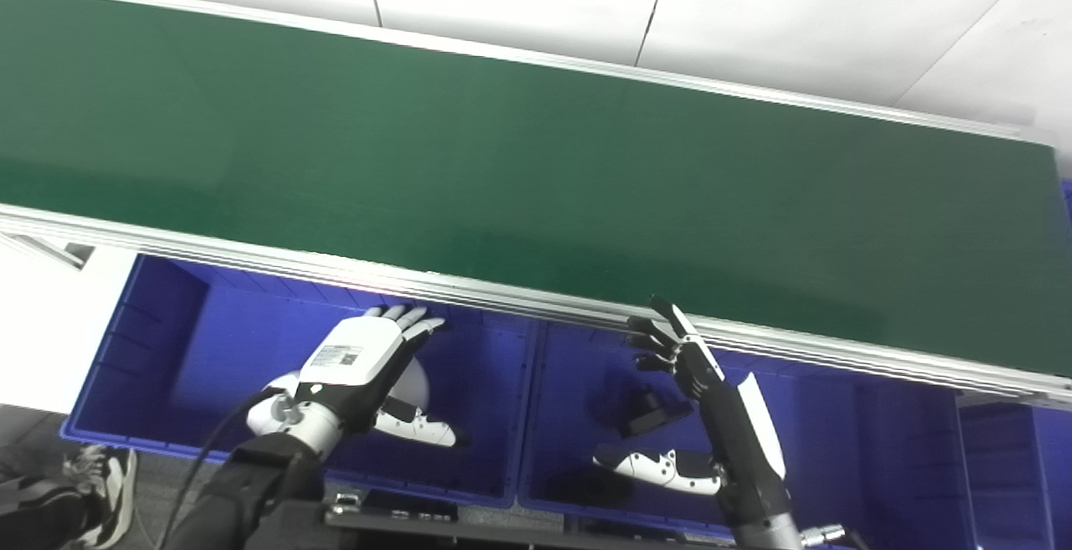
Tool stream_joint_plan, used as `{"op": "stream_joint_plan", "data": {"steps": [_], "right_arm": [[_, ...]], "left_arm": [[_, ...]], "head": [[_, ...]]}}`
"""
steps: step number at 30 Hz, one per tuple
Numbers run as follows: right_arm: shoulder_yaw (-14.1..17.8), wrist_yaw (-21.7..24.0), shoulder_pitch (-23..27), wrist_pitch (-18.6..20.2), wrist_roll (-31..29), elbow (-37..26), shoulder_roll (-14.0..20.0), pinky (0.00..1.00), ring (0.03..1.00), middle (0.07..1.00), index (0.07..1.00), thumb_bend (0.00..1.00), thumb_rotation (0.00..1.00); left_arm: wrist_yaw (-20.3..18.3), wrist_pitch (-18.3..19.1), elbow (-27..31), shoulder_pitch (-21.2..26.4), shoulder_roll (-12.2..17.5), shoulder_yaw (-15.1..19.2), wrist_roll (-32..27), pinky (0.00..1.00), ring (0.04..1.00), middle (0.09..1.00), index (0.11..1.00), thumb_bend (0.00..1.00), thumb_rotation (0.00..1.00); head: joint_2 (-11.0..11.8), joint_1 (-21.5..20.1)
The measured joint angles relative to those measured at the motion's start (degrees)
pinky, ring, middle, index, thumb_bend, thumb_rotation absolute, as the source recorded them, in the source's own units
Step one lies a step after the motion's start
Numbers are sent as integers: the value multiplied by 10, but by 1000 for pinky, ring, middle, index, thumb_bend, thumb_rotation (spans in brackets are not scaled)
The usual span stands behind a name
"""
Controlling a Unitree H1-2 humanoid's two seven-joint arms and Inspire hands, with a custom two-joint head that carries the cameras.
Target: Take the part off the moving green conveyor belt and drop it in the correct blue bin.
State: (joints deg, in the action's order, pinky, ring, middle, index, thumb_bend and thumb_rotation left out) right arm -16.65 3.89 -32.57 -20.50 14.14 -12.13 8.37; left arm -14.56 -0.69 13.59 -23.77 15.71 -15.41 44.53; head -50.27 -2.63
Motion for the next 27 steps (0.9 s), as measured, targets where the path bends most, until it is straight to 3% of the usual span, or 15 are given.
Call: {"op": "stream_joint_plan", "data": {"steps": [2,6,10,12,17,20,27], "right_arm": [[0,0,-1,0,3,0,0,725,802,861,921,719,241],[0,0,0,0,7,2,0,716,799,866,909,728,261],[0,-2,0,0,21,13,-2,716,810,874,893,736,293],[-1,-2,0,0,33,15,-2,711,833,892,885,731,327],[-1,3,3,2,53,16,-1,726,848,904,905,738,339],[0,3,3,4,65,17,-1,726,857,920,925,736,349],[1,-9,-1,10,82,17,-13,722,863,931,931,739,337]], "left_arm": [[-18,-5,4,-2,6,8,-83,864,960,980,899,859,472],[-57,-21,17,-13,19,9,-238,857,914,922,851,862,356],[-65,-112,-9,-21,8,6,-373,809,857,867,821,837,341],[-64,-163,-30,-19,0,3,-401,815,853,860,811,853,333],[-64,-220,-88,-3,-13,5,-453,796,839,845,807,889,349],[-63,-235,-110,6,-24,12,-462,772,832,842,802,923,374],[-71,-239,-124,8,-51,27,-496,758,822,858,799,933,328]], "head": [[7,-4],[17,-20],[25,-33],[26,-40],[31,-43],[36,-44],[40,-54]]}}
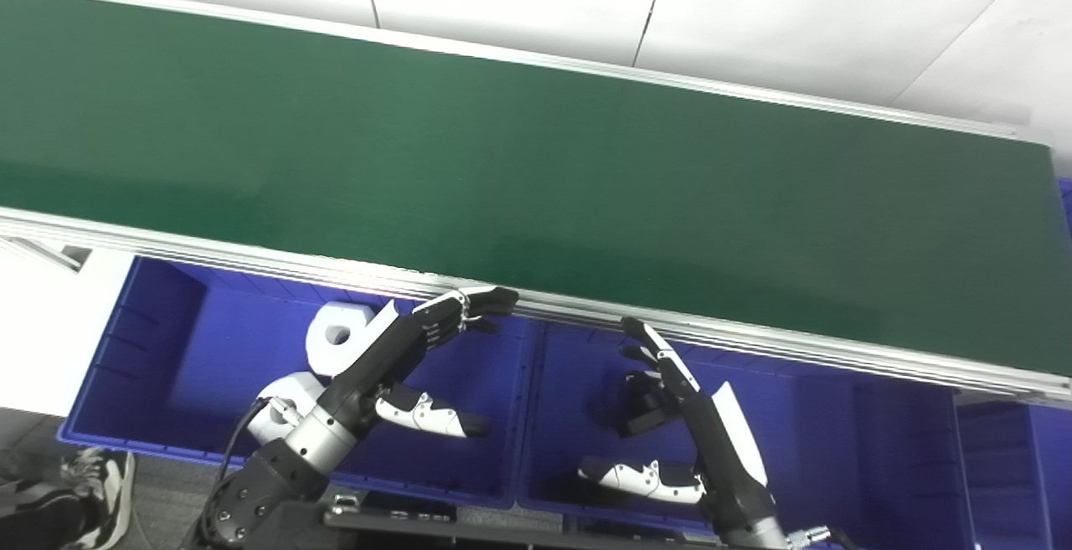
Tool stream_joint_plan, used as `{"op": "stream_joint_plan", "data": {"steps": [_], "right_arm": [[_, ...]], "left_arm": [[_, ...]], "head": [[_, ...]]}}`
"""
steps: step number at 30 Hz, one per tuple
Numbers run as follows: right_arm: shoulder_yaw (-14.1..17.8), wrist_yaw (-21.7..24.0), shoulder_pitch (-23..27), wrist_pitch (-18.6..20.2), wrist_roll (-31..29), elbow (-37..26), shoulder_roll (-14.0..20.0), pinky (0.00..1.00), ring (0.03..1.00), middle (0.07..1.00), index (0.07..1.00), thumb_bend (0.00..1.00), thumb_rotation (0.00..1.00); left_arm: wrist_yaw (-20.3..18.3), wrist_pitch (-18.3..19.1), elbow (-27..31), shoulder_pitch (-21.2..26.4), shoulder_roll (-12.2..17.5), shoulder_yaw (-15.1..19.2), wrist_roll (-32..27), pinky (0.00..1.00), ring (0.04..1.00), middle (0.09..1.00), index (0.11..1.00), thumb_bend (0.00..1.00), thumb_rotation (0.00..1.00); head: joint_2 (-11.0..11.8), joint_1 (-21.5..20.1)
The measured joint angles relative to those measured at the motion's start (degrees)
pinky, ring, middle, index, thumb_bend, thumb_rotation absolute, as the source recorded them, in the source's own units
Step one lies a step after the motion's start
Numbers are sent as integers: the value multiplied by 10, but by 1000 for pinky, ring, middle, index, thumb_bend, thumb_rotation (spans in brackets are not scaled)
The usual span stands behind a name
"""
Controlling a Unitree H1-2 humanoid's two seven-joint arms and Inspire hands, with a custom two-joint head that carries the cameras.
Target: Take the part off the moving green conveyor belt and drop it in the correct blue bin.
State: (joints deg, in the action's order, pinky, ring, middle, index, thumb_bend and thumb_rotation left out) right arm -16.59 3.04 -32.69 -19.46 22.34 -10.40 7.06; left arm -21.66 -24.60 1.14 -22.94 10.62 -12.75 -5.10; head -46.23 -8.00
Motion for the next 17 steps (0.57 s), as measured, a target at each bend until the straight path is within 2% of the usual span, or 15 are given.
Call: {"op": "stream_joint_plan", "data": {"steps": [3,9,10,17], "right_arm": [[0,-5,-4,0,8,1,-7,743,875,941,936,730,337],[-2,-12,-8,1,13,5,-11,743,876,945,948,741,354],[-3,-12,-8,1,14,5,-11,740,874,945,950,742,357],[-5,-22,-9,1,17,20,-18,743,868,933,943,735,327]], "left_arm": [[-9,0,-4,-5,-1,18,-9,723,804,849,784,935,347],[-34,0,-6,-12,-6,41,-9,727,799,853,786,932,366],[-36,0,-6,-14,-8,45,-9,733,800,850,782,938,371],[-45,0,-7,-29,-17,64,-9,769,826,856,778,941,387]], "head": [[4,3],[10,4],[4,6],[8,4]]}}
